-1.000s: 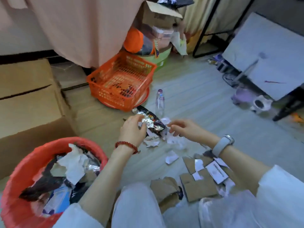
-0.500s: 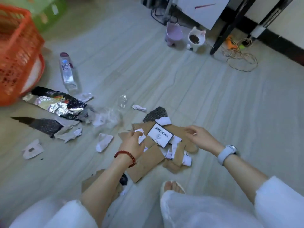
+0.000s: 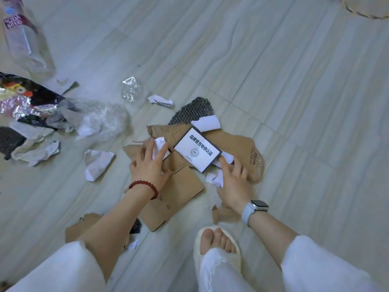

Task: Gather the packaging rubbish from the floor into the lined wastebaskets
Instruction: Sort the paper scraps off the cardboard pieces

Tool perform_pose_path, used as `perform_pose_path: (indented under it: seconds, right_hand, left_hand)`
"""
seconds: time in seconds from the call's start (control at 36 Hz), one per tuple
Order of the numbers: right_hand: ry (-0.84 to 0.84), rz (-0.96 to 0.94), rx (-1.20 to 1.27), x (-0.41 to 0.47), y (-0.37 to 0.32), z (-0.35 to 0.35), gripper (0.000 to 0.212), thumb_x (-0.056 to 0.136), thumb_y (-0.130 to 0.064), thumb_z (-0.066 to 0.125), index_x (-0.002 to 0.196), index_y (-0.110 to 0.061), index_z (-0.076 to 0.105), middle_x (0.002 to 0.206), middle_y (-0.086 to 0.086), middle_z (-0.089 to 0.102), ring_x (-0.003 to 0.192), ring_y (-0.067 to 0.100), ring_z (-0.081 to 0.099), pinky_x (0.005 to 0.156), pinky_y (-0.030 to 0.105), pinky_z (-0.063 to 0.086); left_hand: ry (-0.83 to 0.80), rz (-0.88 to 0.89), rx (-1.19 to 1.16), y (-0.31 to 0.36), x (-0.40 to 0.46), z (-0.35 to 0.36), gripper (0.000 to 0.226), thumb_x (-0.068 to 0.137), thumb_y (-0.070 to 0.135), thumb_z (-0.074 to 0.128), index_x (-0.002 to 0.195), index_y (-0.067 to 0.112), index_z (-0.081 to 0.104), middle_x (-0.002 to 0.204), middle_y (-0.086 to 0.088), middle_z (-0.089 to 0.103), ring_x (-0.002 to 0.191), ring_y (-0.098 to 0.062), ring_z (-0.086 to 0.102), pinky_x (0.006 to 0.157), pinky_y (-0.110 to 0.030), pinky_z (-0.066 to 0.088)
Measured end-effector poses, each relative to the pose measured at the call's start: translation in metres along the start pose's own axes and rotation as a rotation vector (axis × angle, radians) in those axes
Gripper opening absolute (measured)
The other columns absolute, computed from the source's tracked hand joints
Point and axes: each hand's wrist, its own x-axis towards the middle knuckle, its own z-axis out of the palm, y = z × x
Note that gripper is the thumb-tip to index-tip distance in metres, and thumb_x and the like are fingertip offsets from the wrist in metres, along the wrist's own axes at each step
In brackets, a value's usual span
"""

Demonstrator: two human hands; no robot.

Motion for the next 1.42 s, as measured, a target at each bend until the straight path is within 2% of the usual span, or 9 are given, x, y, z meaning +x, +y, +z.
perform_pose_path:
  seconds: [0.19, 0.36, 0.47, 0.75, 0.86, 0.97, 1.11, 1.31, 1.42]
  right_hand:
    - [0.091, -0.013, 0.496, -0.004, 0.020, -0.014, 0.042, 0.082, -0.007, 0.058, 0.123, -0.008, 0.050, 0.119, 0.008, 0.044, 0.109, 0.023, 0.046, 0.081, 0.014, 0.028]
    - [0.045, 0.221, 1.057, -0.008, 0.027, -0.030, 0.013, 0.081, -0.014, 0.059, 0.087, -0.022, 0.050, 0.083, -0.003, 0.053, 0.079, 0.012, 0.052, 0.071, 0.026, 0.040]
    - [0.105, 0.298, 1.327, -0.009, 0.025, -0.036, 0.026, 0.089, -0.012, 0.054, 0.067, -0.020, 0.043, 0.056, -0.010, 0.052, 0.057, 0.007, 0.047, 0.055, 0.022, 0.037]
    - [0.281, 0.274, 1.018, -0.018, 0.026, -0.028, 0.003, 0.088, -0.005, 0.051, 0.088, -0.007, 0.050, 0.086, 0.003, 0.052, 0.083, 0.016, 0.048, 0.060, 0.010, 0.037]
    - [0.251, 0.079, 0.718, -0.026, 0.023, -0.026, 0.028, 0.093, -0.007, 0.046, 0.120, -0.009, 0.051, 0.112, 0.003, 0.054, 0.100, 0.014, 0.049, 0.076, 0.017, 0.033]
    - [0.264, -0.061, 0.255, -0.038, 0.023, -0.013, 0.029, 0.089, -0.008, 0.045, 0.116, -0.010, 0.057, 0.121, 0.011, 0.046, 0.102, 0.031, 0.053, 0.072, 0.036, 0.048]
    - [0.177, -0.093, 0.296, -0.046, 0.021, -0.005, 0.045, 0.089, -0.039, 0.039, 0.124, -0.014, 0.050, 0.140, 0.012, 0.032, 0.124, 0.032, 0.037, 0.094, 0.041, 0.041]
    - [-0.101, -0.361, -0.159, -0.047, 0.041, 0.011, 0.087, 0.068, -0.076, 0.032, 0.140, -0.045, -0.007, 0.157, 0.003, -0.006, 0.142, 0.026, -0.005, 0.109, 0.054, 0.017]
    - [-0.134, -0.371, -0.313, -0.037, 0.046, 0.015, 0.103, 0.061, -0.078, 0.046, 0.144, -0.037, 0.002, 0.154, 0.009, 0.020, 0.139, 0.036, 0.023, 0.100, 0.059, 0.034]
  left_hand:
    - [0.091, 0.062, 0.048, -0.005, 0.004, 0.001, 0.048, 0.083, 0.039, 0.060, 0.127, 0.023, 0.048, 0.136, -0.007, 0.040, 0.121, -0.032, 0.035, 0.087, -0.043, 0.038]
    - [0.081, 0.121, 0.079, -0.007, -0.002, 0.002, 0.048, 0.089, 0.005, 0.045, 0.135, 0.018, 0.039, 0.126, -0.012, 0.048, 0.114, -0.031, 0.041, 0.065, -0.035, 0.038]
    - [0.097, 0.064, -0.002, -0.013, -0.001, -0.001, 0.040, 0.091, 0.009, 0.039, 0.130, 0.019, 0.045, 0.121, -0.014, 0.054, 0.100, -0.034, 0.054, 0.068, -0.039, 0.047]
    - [0.347, 0.053, -0.348, -0.025, -0.020, -0.020, 0.031, 0.087, 0.007, 0.049, 0.117, 0.004, 0.060, 0.096, -0.013, 0.053, 0.082, -0.025, 0.051, 0.071, -0.031, 0.039]
    - [0.426, -0.052, -0.462, -0.033, -0.023, -0.027, 0.021, 0.085, 0.002, 0.049, 0.098, -0.002, 0.066, 0.090, -0.007, 0.042, 0.078, -0.017, 0.043, 0.072, -0.020, 0.030]
    - [0.361, -0.073, -0.500, -0.040, -0.025, -0.026, 0.020, 0.086, 0.002, 0.046, 0.095, -0.001, 0.065, 0.099, -0.009, 0.045, 0.085, -0.015, 0.043, 0.077, -0.022, 0.033]
    - [0.196, 0.014, -0.400, -0.045, -0.027, -0.008, 0.028, 0.087, -0.002, 0.043, 0.106, 0.006, 0.062, 0.107, -0.014, 0.054, 0.085, -0.020, 0.049, 0.074, -0.023, 0.035]
    - [0.053, 0.214, -0.220, -0.048, -0.026, 0.009, 0.047, 0.084, 0.010, 0.062, 0.129, 0.015, 0.050, 0.125, -0.011, 0.046, 0.113, -0.029, 0.043, 0.090, -0.036, 0.041]
    - [0.049, 0.320, -0.008, -0.053, -0.026, 0.015, 0.050, 0.078, 0.011, 0.070, 0.125, 0.012, 0.055, 0.119, -0.012, 0.056, 0.108, -0.037, 0.046, 0.086, -0.046, 0.047]
